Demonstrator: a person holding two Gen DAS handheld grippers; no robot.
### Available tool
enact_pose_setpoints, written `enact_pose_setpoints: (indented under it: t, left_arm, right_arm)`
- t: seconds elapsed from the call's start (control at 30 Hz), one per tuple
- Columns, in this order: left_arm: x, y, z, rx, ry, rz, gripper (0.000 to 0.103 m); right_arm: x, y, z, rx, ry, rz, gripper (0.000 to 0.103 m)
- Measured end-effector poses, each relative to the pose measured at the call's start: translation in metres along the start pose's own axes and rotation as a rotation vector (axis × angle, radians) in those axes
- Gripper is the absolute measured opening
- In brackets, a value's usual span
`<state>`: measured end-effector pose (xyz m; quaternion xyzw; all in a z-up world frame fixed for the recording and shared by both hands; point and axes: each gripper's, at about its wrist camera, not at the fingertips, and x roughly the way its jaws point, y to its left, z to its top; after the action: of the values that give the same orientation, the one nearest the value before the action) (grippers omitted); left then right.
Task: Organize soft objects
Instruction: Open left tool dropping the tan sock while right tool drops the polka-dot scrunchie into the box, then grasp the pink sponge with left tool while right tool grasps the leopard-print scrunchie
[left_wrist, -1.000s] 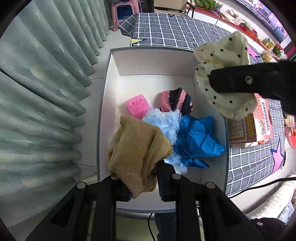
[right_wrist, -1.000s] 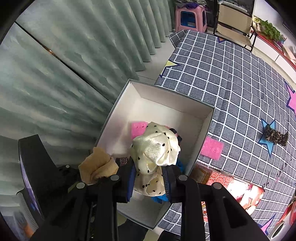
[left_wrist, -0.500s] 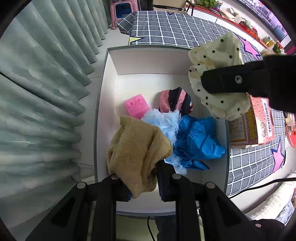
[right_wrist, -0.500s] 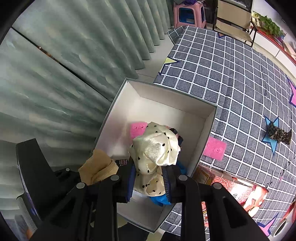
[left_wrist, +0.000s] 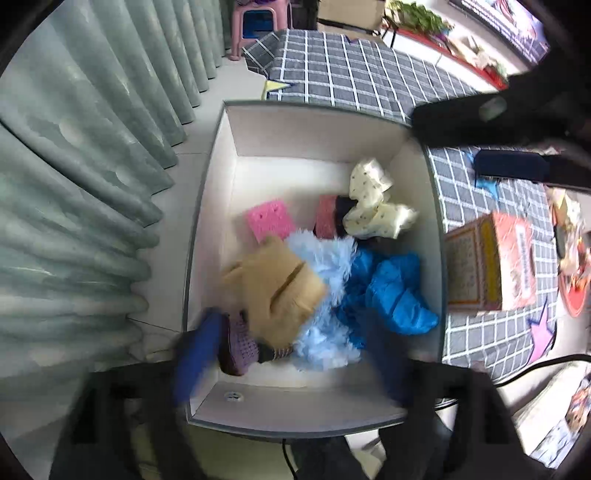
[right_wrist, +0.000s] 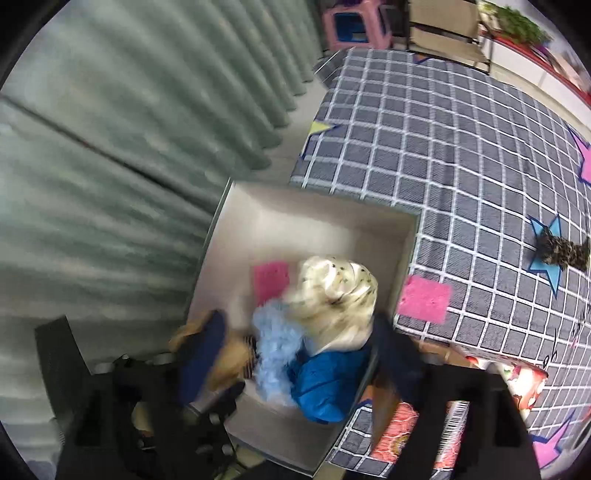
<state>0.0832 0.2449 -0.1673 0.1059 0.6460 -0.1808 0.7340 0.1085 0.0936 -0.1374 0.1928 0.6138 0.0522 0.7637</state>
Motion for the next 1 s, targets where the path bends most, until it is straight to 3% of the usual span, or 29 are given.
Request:
enact_pose_setpoints:
  t: [0.03,0.13,0.27,0.33,0.43,0.63,0.73,0.93,1.0]
  left_arm:
    - [-0.002,0.0,0.001,-0.006,-0.006,-0.007,0.088]
    - [-0.004,-0.001,0.007,-0.027,-0.007,-0.036,0.103]
    - [-0.011,-0.006,0.018,-0.06,-0.021,-0.089,0.103]
    - [-0.014,-0.009,0.021,-0.069,-0.02,-0.098,0.103]
    - [-0.015,-0.017,0.028,-0.071,-0.006,-0.096,0.103]
    - [-0.017,-0.033,0.031,-0.076,0.014,-0.052,0.103]
    - [-0.019,-0.037,0.03,-0.1,0.023,-0.039,0.103]
    - [-0.019,-0.046,0.031,-0.154,0.039,-0.018,0.103]
    - [-0.019,-0.053,0.033,-0.16,0.041,-0.011,0.103]
  right_arm:
    - [-0.01,-0.01,0.003,0.034,-0.02,0.032,0.088]
    - [-0.035,-0.038,0.013,0.106,-0.062,0.055,0.088]
    - [-0.055,-0.098,0.03,0.234,-0.083,0.007,0.088]
    - [-0.046,-0.131,0.036,0.277,-0.019,-0.071,0.088]
    - [-0.014,-0.164,0.039,0.28,0.096,-0.106,0.088]
    - [0.064,-0.18,0.042,0.16,0.294,-0.117,0.088]
    - [0.091,-0.174,0.04,0.048,0.346,-0.154,0.088]
    - [0.137,-0.153,0.034,-0.156,0.467,-0.125,0.088]
    - [0.144,-0.15,0.033,-0.193,0.461,-0.147,0.092]
